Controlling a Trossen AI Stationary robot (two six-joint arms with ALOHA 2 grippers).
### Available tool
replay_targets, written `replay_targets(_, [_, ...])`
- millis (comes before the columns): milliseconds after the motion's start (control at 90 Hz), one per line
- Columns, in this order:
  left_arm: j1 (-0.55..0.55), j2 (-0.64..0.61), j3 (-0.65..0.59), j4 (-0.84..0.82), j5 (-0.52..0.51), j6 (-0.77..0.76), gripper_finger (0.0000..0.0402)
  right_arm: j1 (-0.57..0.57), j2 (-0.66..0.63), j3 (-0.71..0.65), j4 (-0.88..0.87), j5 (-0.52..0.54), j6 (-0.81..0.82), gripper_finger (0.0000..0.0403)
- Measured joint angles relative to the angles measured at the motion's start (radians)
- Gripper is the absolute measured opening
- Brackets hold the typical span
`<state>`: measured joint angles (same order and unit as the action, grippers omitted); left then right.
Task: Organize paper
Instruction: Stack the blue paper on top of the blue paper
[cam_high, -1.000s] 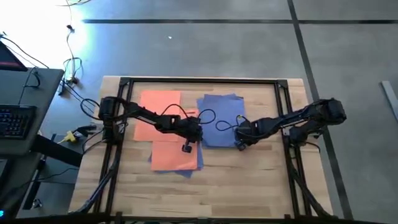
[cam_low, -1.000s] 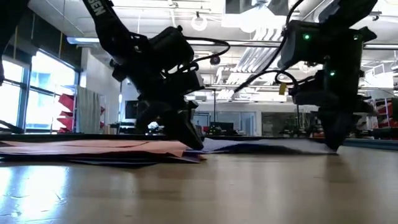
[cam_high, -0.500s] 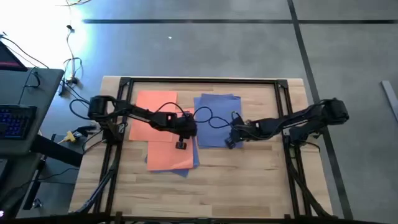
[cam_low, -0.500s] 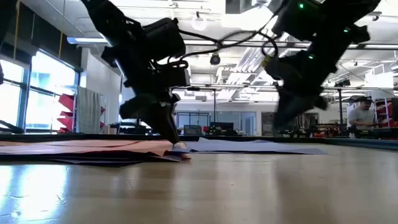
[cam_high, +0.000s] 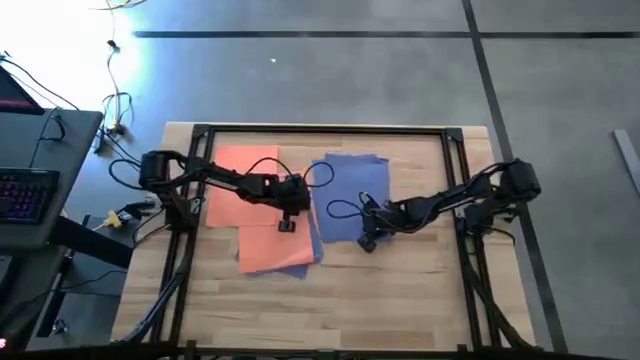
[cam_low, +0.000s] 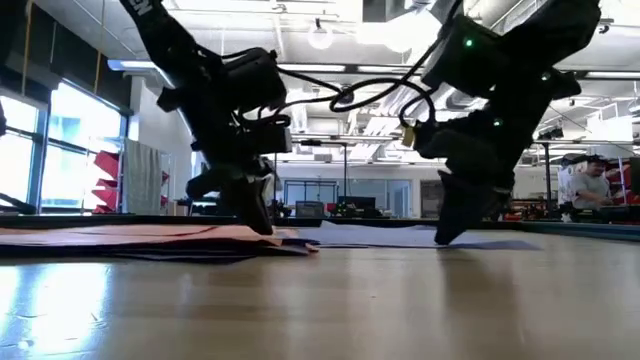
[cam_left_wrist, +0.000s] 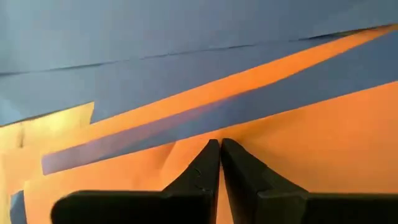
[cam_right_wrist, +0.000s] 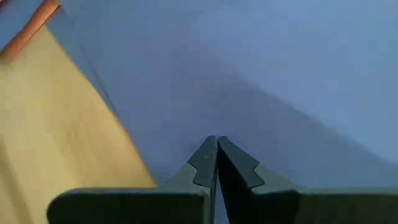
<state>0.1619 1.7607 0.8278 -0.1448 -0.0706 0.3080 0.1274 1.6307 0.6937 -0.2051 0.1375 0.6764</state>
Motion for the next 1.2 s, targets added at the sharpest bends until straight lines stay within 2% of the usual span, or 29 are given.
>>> replay_targets(222, [0.005, -0.001, -0.036, 0.001, 0.011, 0.046, 0.0000, 0.047, -0.054, -0.003, -0.108, -0.042, -0.054, 0.0000])
replay_targets(478, [-0.053, -0.013, -0.042, -0.024, 0.043, 0.061, 0.0000, 0.072, -0.065, -0.003, -0.170, -0.030, 0.065, 0.0000])
replay_targets(678, [-0.113, -0.119, -0.031, -0.086, -0.009, 0.042, 0.0000, 0.098, -0.106, 0.041, -0.186, 0.052, 0.086, 0.0000])
replay_targets(833, [-0.084, -0.181, -0.008, 0.061, -0.033, 0.037, 0.0000, 0.091, -0.183, 0.068, -0.247, 0.182, 0.136, 0.0000])
replay_targets(978, [-0.004, -0.137, -0.009, 0.164, -0.005, 0.014, 0.0000, 0.018, -0.233, 0.058, -0.389, 0.372, 0.268, 0.0000])
replay_targets(1200, [0.090, 0.010, -0.005, 0.251, 0.044, -0.008, 0.0000, -0.222, -0.235, -0.019, -0.402, 0.459, 0.260, 0.0000])
